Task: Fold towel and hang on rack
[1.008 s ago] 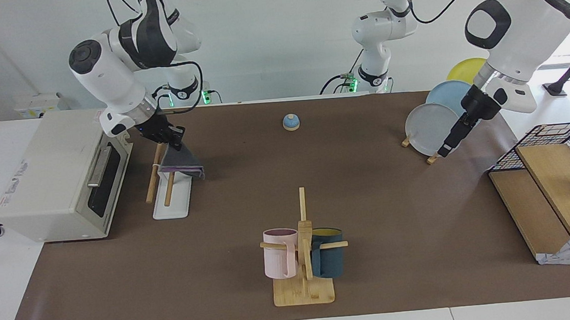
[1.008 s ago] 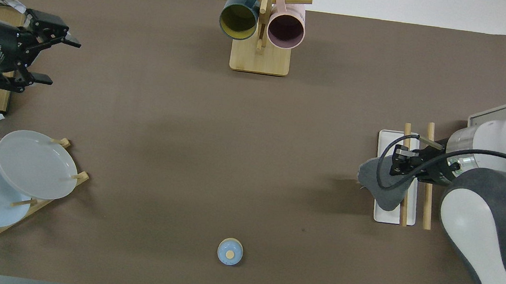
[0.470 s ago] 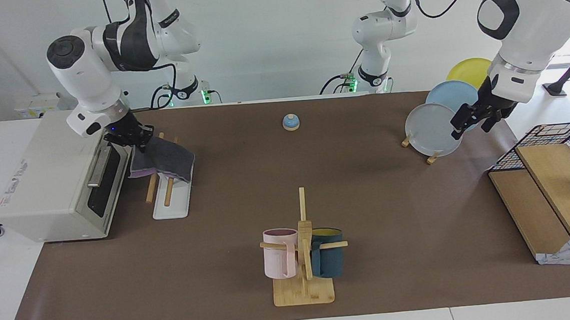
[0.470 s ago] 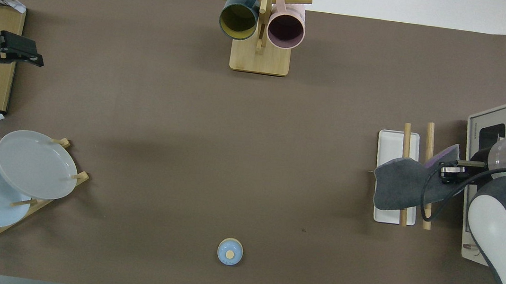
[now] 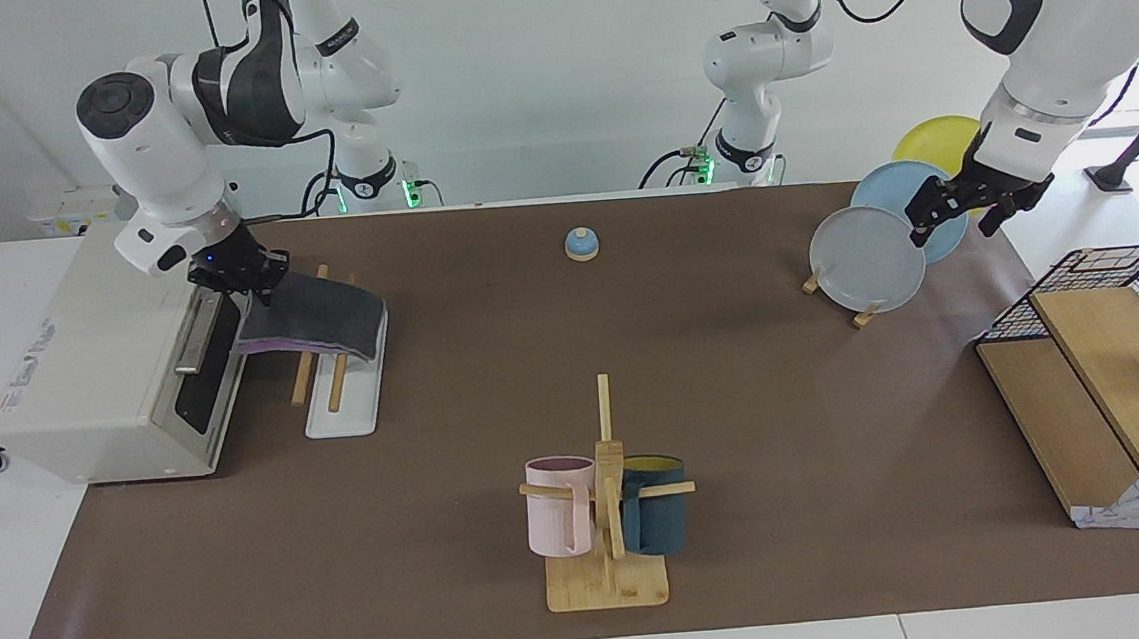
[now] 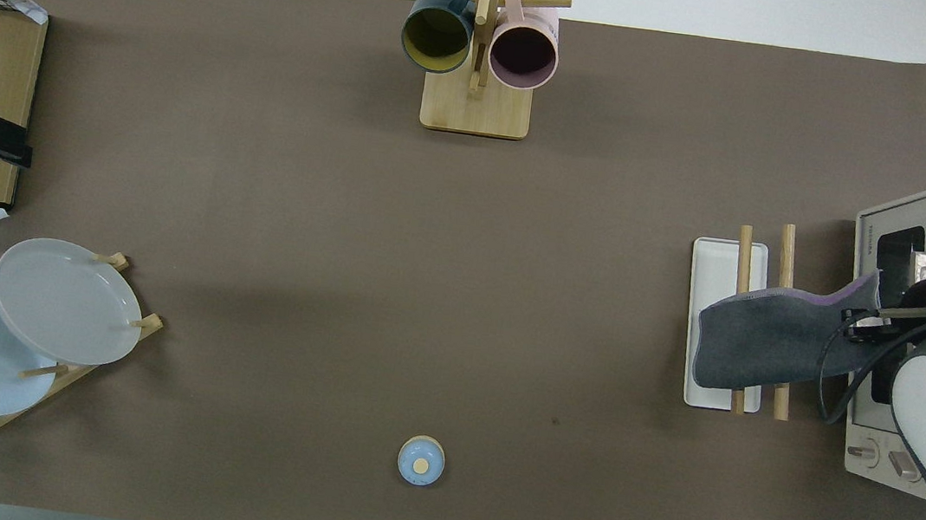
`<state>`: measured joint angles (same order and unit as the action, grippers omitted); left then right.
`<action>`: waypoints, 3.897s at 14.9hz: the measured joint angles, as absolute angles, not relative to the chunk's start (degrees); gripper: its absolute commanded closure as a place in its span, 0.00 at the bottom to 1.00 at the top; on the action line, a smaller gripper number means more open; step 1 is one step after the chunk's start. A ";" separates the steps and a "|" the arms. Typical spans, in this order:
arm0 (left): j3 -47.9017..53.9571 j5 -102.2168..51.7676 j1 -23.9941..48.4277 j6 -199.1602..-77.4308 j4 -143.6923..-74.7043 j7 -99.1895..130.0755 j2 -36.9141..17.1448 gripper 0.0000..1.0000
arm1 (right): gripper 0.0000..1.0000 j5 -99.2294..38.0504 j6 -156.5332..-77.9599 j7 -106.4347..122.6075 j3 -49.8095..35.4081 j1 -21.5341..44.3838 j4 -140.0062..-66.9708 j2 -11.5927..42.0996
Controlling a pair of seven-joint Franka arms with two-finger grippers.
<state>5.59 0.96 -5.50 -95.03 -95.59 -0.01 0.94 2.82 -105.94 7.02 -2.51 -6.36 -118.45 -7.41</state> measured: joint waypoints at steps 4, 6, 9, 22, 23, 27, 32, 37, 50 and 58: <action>3.10 0.76 -1.74 -92.06 -95.59 2.91 3.20 0.00 | 0.00 3.00 -105.94 8.11 -2.50 -6.36 -118.46 -7.42; 1.10 -0.04 0.31 -91.28 -95.62 3.50 3.30 0.00 | 0.00 3.03 -106.02 9.82 -2.45 -6.37 -118.35 -7.43; 0.71 -0.56 0.42 -91.26 -95.68 3.50 3.26 0.00 | 0.00 3.06 -106.02 10.39 -2.45 -6.37 -117.62 -7.46; 1.68 -0.69 1.17 -91.14 -94.85 3.46 3.39 0.00 | 0.00 2.88 -84.65 0.86 -3.36 -2.17 -91.10 0.75; 1.78 -0.69 1.25 -91.14 -94.85 3.46 3.48 0.00 | 0.00 2.50 -84.65 0.83 -3.30 -2.34 -90.92 1.13; 1.75 -0.69 1.18 -91.13 -94.85 3.47 3.64 0.00 | 0.00 1.00 -84.65 0.52 -1.86 -1.76 -90.19 1.36; 1.55 -0.69 1.16 -91.12 -94.85 3.47 3.64 0.00 | 0.00 1.03 -84.51 -3.08 -0.44 1.85 -91.12 -0.18; 1.55 -0.69 1.16 -91.12 -94.85 3.47 3.64 0.00 | 0.00 1.28 -84.48 -3.21 0.36 1.98 -93.18 -2.53; 1.55 -0.69 1.15 -91.12 -94.85 3.47 3.65 0.00 | 0.00 3.50 -85.81 -3.34 1.32 3.23 -93.16 -2.55; 1.55 -0.69 1.16 -91.09 -94.85 3.47 3.65 0.00 | 0.00 1.44 -86.27 -3.33 1.52 0.42 -93.13 -2.55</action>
<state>1.55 -0.69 1.16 -91.09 -94.85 3.47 3.65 1.44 -86.27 -3.33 1.52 0.42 -93.13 -2.55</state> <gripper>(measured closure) 0.000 0.000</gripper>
